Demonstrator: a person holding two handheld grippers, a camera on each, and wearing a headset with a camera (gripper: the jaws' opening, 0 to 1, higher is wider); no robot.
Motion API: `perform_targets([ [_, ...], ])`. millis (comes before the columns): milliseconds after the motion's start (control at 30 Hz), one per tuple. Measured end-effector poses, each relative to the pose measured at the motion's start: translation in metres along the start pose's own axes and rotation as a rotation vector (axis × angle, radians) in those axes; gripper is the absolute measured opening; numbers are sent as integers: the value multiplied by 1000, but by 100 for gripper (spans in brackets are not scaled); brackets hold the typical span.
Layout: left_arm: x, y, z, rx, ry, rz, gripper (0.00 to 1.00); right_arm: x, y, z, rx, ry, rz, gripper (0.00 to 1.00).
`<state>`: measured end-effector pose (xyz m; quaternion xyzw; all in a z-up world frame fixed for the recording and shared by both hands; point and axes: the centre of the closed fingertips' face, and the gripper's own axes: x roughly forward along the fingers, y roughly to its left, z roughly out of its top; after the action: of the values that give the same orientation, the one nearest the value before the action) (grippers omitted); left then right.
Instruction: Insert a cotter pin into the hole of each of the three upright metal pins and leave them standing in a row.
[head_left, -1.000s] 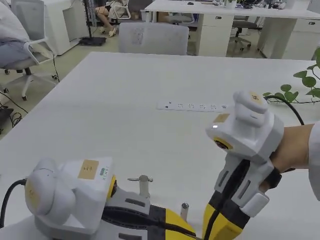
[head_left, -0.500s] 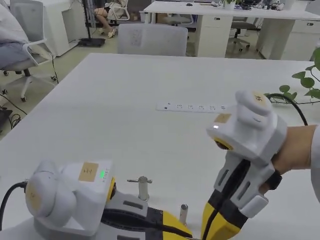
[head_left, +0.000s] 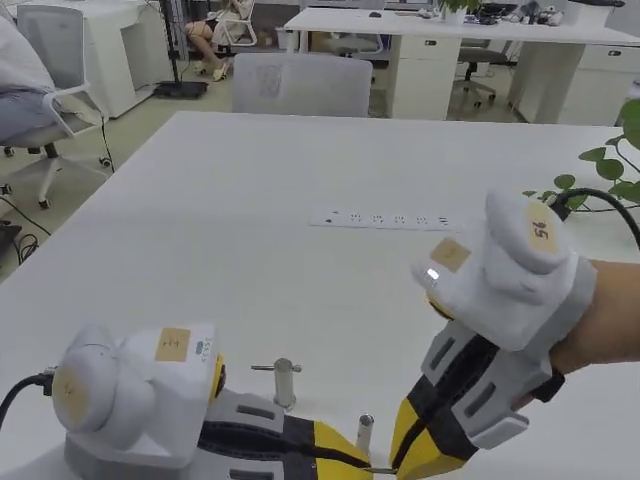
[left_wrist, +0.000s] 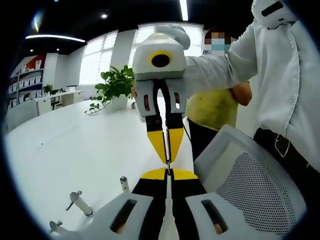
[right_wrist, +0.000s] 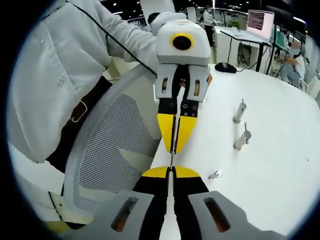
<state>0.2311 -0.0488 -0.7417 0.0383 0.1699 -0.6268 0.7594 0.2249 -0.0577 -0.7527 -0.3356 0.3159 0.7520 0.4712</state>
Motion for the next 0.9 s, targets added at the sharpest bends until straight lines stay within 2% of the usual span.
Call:
perform_targets([
  [200, 1, 8, -2, -42, -7, 30, 0, 0, -8, -2, -72, 50, -103, 3],
  [367, 1, 13, -2, -59, -16, 54, 0, -2, -14, -3, -74, 60, -152, 3],
  [500, 2, 17, -1, -47, -23, 71, 0, -4, -18, -3, -65, 59, -176, 1],
  [767, 5, 20, -3, -31, -20, 78, 0, -5, -19, -6, -39, 55, -189, 1],
  [900, 5, 25, -7, -26, -15, 97, 6, -5, -20, -11, -15, 57, -196, 1],
])
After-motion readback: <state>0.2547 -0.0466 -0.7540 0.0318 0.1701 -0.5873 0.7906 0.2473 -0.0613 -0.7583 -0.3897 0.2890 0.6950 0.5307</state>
